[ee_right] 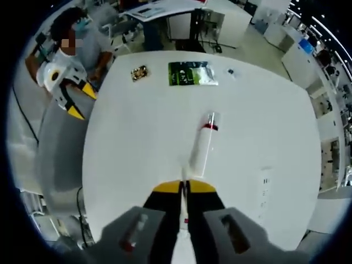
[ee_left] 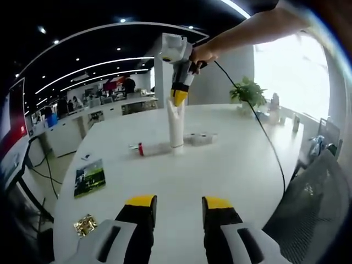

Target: Arrange the skincare products in the storage area until every visible bottle or jar stands upright without overlapping.

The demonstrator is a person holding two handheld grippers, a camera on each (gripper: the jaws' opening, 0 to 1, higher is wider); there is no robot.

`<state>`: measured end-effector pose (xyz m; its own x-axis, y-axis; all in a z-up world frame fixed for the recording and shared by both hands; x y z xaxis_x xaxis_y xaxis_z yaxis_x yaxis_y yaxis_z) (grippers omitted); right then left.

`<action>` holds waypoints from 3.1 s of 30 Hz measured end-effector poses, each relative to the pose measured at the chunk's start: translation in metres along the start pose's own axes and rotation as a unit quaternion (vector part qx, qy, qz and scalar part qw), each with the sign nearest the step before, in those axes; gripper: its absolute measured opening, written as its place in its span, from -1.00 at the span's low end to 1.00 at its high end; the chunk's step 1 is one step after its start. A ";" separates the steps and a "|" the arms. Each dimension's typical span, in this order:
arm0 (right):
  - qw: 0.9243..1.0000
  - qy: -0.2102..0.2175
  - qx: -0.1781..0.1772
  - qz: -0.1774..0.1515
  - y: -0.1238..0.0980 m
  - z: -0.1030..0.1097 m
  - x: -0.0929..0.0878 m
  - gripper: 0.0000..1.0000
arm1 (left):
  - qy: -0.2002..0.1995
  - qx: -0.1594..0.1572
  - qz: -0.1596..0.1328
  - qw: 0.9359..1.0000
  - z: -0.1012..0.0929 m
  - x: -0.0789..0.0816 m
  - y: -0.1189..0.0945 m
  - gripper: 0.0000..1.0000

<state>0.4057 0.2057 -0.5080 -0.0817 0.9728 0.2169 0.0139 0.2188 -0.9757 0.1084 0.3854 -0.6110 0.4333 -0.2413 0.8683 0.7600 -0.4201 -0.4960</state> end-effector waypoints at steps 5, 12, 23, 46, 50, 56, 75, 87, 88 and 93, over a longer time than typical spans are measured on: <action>1.000 0.002 -0.003 0.001 0.000 -0.005 0.000 -0.92 | -0.002 -0.001 -0.002 1.000 0.000 0.001 0.000 -0.31; 1.000 0.009 0.004 0.003 0.001 -0.007 0.000 -0.89 | -0.001 0.001 -0.001 1.000 -0.001 0.001 -0.001 -0.31; 0.999 0.033 0.005 -0.016 -0.008 -0.006 -0.006 -0.64 | -0.001 0.000 -0.002 1.000 -0.001 0.000 -0.001 -0.31; 0.994 0.106 -0.016 -0.031 0.001 -0.049 0.044 -0.36 | -0.039 0.025 -0.001 0.999 0.011 -0.003 -0.002 -0.31; 0.997 0.078 -0.020 0.017 0.016 -0.053 0.064 -0.33 | -0.038 0.031 0.000 0.999 0.012 -0.003 -0.002 -0.31; 0.996 0.072 -0.009 0.054 0.067 -0.069 0.095 -0.31 | -0.045 0.047 0.003 0.998 0.016 -0.005 -0.004 -0.31; 0.981 0.105 0.030 0.161 0.156 -0.091 0.088 -0.20 | -0.044 0.078 0.013 0.996 0.020 -0.007 -0.006 -0.31; 0.975 0.090 0.032 0.201 0.188 -0.085 0.082 -0.26 | -0.039 0.074 0.017 0.996 0.021 -0.007 -0.005 -0.34; 0.969 0.099 0.043 0.222 0.188 -0.088 0.086 -0.29 | -0.046 0.079 0.014 0.996 0.023 -0.008 -0.006 -0.34; 0.963 0.124 0.031 0.237 0.191 -0.090 0.090 -0.36 | -0.045 0.079 0.018 0.996 0.023 -0.008 -0.005 -0.34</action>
<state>0.4912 0.3420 -0.6721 0.1593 0.9526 -0.2591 -0.0685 -0.2511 -0.9655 0.1117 0.4094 -0.6155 0.4977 -0.1712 0.8503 0.8070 -0.2679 -0.5263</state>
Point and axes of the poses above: the point that each gripper's makers call its tool centre point, and the gripper's own axes: y roughly forward along the fingers, z roughly to its left, x roughly out of its top, the point moved 10 cm from there along -y, roughly backward along the fingers, and after that the axes turned 3 degrees about z, right-handed, at the moved point
